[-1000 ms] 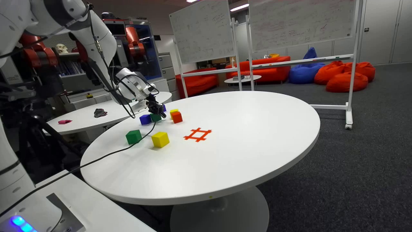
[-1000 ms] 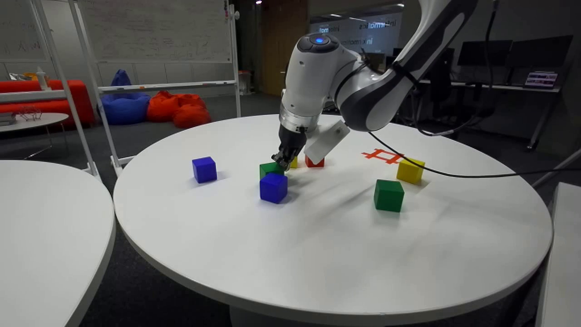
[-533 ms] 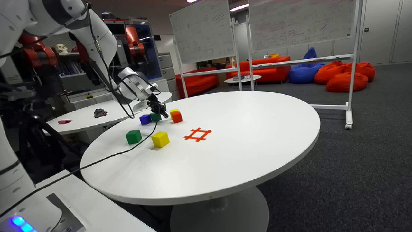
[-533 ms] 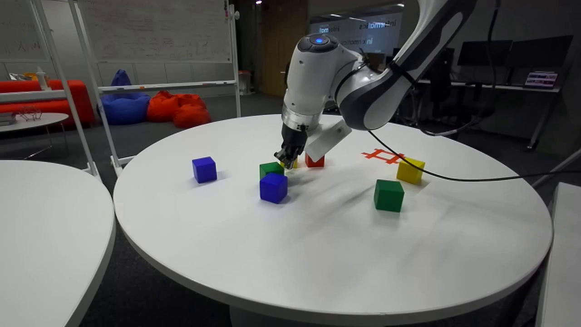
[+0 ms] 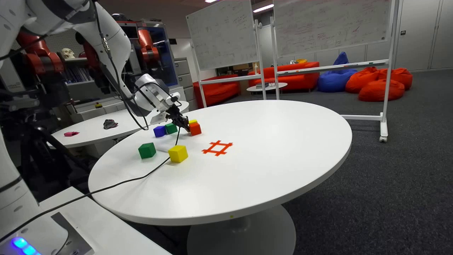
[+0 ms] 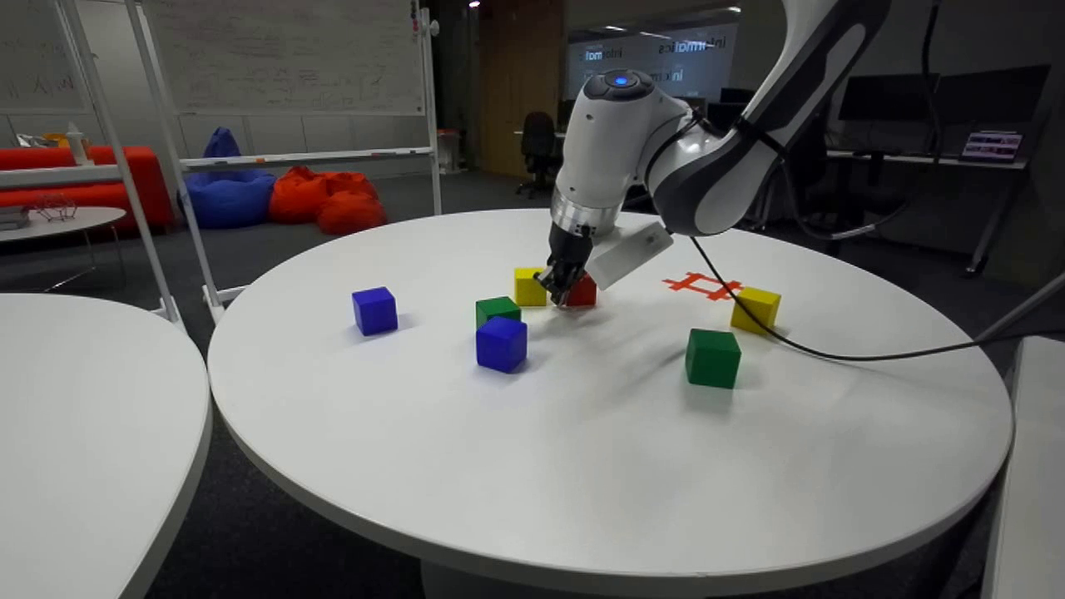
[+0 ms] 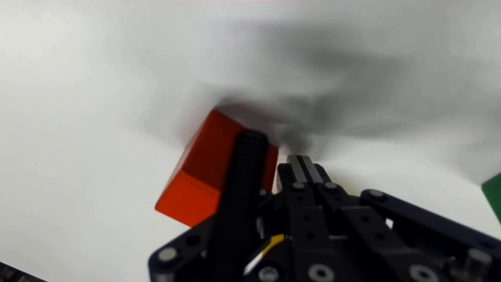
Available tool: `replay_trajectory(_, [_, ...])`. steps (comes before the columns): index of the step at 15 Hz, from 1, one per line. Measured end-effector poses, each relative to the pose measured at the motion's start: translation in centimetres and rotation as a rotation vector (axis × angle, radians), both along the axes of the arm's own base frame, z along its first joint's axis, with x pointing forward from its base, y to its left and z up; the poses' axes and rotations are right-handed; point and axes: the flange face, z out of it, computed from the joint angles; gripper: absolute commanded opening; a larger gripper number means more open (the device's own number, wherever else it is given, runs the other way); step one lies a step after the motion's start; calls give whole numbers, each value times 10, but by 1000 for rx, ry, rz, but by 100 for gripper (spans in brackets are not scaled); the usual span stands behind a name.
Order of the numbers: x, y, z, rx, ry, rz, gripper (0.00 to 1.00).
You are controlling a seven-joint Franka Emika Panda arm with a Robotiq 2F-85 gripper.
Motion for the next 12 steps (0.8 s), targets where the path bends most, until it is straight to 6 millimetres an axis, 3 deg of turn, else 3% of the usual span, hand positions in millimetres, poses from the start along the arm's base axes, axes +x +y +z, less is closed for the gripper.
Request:
replay_trajectory(7, [-32, -58, -4, -21, 29, -111, 0])
replay_trajectory(12, [-36, -61, -4, -26, 34, -112, 1])
